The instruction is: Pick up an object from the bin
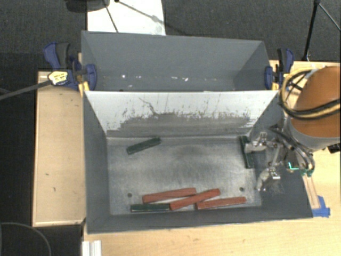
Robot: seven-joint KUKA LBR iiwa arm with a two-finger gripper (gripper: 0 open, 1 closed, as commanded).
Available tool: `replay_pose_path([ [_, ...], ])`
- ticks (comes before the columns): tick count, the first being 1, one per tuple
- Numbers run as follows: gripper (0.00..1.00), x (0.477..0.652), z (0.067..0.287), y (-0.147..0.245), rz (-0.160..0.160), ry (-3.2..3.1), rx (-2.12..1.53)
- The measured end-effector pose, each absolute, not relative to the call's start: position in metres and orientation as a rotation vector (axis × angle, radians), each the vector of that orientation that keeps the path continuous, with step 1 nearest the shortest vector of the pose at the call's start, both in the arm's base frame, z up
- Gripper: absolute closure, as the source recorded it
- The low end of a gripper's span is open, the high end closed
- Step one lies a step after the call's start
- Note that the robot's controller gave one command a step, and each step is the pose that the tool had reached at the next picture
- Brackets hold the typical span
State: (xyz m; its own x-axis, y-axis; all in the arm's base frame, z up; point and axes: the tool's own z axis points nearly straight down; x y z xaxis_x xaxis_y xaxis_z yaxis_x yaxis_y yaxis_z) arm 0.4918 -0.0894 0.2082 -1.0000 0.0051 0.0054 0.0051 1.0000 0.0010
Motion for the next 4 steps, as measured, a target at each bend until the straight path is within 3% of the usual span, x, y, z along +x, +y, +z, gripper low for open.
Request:
replay_pose_path([
  [1, 0.00, 0.494, 0.212, -0.089, 0.001, -3.145, -0.003],
  [2, 0.00, 0.499, 0.155, -0.085, 0.002, -3.148, 0.109],
  [3, 0.00, 0.492, 0.120, -0.083, -0.001, -3.142, 0.018],
  [4, 1.00, 0.500, 0.078, -0.040, 0.001, -3.134, 0.073],
])
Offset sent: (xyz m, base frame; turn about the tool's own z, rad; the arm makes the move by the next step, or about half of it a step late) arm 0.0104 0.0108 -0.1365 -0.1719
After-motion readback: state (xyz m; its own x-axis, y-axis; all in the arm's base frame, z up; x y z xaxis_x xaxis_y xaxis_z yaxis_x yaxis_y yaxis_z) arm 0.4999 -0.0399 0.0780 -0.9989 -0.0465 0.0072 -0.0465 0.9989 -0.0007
